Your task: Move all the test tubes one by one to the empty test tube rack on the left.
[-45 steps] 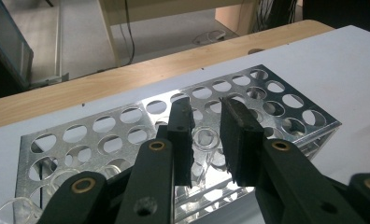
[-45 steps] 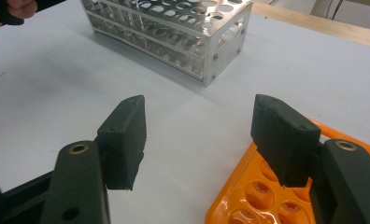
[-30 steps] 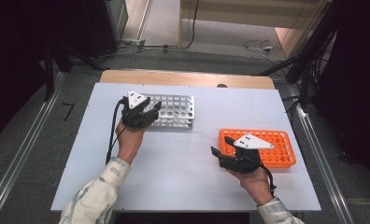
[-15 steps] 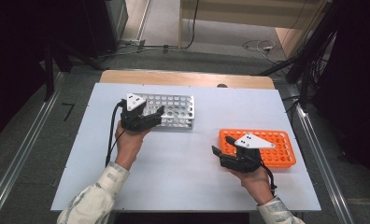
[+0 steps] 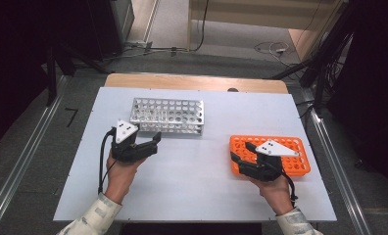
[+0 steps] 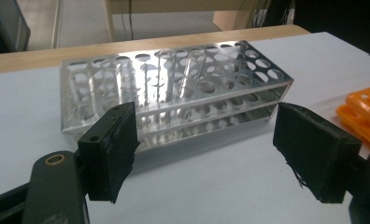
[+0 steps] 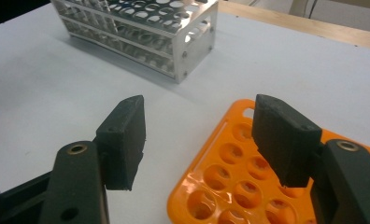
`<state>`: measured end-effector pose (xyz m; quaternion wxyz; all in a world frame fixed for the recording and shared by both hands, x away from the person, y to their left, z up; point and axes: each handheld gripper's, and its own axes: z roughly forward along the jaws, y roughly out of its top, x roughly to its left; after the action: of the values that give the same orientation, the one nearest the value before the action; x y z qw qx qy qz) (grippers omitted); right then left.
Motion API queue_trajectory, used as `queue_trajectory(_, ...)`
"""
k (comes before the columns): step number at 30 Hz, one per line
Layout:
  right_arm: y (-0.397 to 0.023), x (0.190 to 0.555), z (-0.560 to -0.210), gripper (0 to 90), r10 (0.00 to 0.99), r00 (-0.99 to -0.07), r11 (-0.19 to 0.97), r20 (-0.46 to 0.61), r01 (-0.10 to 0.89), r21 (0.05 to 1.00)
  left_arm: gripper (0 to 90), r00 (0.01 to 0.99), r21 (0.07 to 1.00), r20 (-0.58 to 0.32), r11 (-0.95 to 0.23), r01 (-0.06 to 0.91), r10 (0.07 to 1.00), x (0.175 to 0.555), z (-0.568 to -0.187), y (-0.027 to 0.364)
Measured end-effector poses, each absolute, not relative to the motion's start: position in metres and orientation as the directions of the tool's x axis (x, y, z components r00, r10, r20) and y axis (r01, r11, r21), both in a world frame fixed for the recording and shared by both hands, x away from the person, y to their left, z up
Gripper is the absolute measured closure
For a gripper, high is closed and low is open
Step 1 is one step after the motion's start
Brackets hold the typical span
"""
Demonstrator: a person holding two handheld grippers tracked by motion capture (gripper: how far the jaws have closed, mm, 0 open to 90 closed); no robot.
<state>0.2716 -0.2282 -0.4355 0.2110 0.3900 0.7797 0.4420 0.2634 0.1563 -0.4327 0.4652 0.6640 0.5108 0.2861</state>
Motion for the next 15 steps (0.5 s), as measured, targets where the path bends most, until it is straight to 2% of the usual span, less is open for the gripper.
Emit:
queue_trajectory(11,-0.248,0.268,-0.433,29.7,0.818,-0.575,0.279,0.019,0.427,0.860,18.2,0.284,0.911,-0.090,-0.036,0.411,0.955,0.238,-0.442,0.168)
queue_trajectory(15,-0.254,0.267,-0.433,28.7,0.826,-0.563,0.272,0.020,0.429,0.861,18.2,0.275,0.907,-0.126,-0.002,0.421,0.953,0.231,-0.444,0.173)
